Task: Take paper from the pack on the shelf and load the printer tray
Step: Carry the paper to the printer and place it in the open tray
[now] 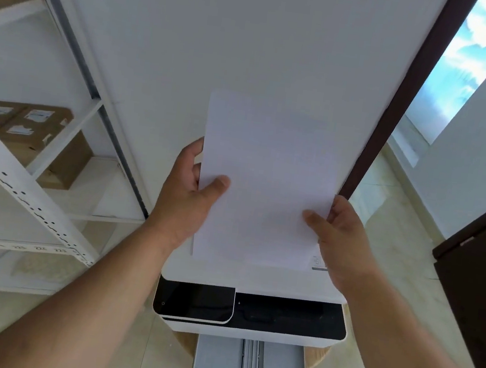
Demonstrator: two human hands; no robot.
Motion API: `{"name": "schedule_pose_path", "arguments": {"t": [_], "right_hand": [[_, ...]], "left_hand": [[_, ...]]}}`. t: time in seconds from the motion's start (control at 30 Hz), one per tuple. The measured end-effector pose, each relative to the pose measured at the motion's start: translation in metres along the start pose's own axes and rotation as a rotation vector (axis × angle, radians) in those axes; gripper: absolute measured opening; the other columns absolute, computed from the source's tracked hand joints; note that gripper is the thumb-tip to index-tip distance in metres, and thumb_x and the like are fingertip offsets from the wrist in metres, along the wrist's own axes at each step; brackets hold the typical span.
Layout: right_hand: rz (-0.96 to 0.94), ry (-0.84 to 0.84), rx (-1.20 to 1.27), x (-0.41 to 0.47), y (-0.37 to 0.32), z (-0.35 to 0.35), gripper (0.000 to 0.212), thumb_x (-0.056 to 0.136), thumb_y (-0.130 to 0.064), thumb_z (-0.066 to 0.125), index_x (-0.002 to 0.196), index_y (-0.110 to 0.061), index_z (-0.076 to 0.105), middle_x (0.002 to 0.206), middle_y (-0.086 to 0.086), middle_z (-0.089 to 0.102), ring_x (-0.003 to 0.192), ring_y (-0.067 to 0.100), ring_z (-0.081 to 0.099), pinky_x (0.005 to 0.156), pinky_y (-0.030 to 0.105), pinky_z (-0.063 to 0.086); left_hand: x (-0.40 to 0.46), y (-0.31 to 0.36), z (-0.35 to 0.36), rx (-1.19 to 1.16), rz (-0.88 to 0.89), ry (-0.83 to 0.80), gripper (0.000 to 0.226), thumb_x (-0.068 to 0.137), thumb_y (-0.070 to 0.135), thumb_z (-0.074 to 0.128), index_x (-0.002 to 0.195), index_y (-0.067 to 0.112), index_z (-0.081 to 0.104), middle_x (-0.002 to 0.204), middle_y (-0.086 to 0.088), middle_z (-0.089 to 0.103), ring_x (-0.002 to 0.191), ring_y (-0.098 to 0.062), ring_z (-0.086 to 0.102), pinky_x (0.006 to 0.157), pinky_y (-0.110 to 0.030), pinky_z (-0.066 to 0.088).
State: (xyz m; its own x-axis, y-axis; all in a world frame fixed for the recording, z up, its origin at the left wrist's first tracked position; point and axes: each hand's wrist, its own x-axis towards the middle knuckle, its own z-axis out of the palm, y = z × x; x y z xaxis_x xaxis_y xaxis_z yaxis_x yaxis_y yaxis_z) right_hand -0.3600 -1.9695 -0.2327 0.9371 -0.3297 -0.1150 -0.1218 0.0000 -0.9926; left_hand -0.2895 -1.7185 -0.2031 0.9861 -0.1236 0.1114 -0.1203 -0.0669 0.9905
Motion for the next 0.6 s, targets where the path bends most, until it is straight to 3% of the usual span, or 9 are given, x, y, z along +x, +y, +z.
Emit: {"name": "schedule_pose_path", "arguments": {"t": [0.13,0.23,0.43,0.6], "right_hand": [[-0.072,0.041,-0.087,-0.011,-0.001,0.011,0.028,0.098,-0.008,0.062,0.117,-0.027,0.067,0.109,-0.012,0.079,0.102,0.003,0.073,0.093,0.035,0.056],[-0.083,0.059,-0.126,-0.019,0.007,0.020,0.041,0.099,-0.011,0.059,0.131,-0.036,0.061,0.121,-0.015,0.073,0.116,0.007,0.067,0.101,0.035,0.052],[-0.053,0.101,-0.071,-0.025,0.011,0.023,0.050,0.084,-0.025,0.073,0.131,-0.029,0.058,0.120,-0.005,0.074,0.111,0.017,0.071,0.101,0.047,0.058],[-0.144,0.147,-0.041,-0.023,-0.006,0.024,0.047,0.089,-0.017,0.079,0.128,-0.033,0.060,0.118,-0.009,0.074,0.108,0.008,0.071,0.092,0.029,0.055]], "left_hand": [[-0.004,0.000,0.007,0.052,0.005,0.086,0.041,0.097,0.008,0.069,0.131,0.024,0.056,0.121,0.005,0.076,0.110,-0.011,0.073,0.107,-0.046,0.055],[-0.006,-0.010,0.012,0.095,-0.001,0.119,0.028,0.096,0.011,0.069,0.118,0.028,0.063,0.116,0.008,0.077,0.107,-0.010,0.073,0.104,-0.046,0.056],[-0.020,-0.020,0.011,0.067,-0.028,0.098,0.038,0.093,0.012,0.076,0.128,0.022,0.064,0.121,0.005,0.077,0.111,-0.010,0.073,0.104,-0.041,0.056],[-0.015,-0.010,0.008,0.088,0.050,0.078,0.049,0.090,0.020,0.080,0.134,0.019,0.059,0.126,0.003,0.074,0.117,-0.011,0.070,0.103,-0.032,0.054]]}}
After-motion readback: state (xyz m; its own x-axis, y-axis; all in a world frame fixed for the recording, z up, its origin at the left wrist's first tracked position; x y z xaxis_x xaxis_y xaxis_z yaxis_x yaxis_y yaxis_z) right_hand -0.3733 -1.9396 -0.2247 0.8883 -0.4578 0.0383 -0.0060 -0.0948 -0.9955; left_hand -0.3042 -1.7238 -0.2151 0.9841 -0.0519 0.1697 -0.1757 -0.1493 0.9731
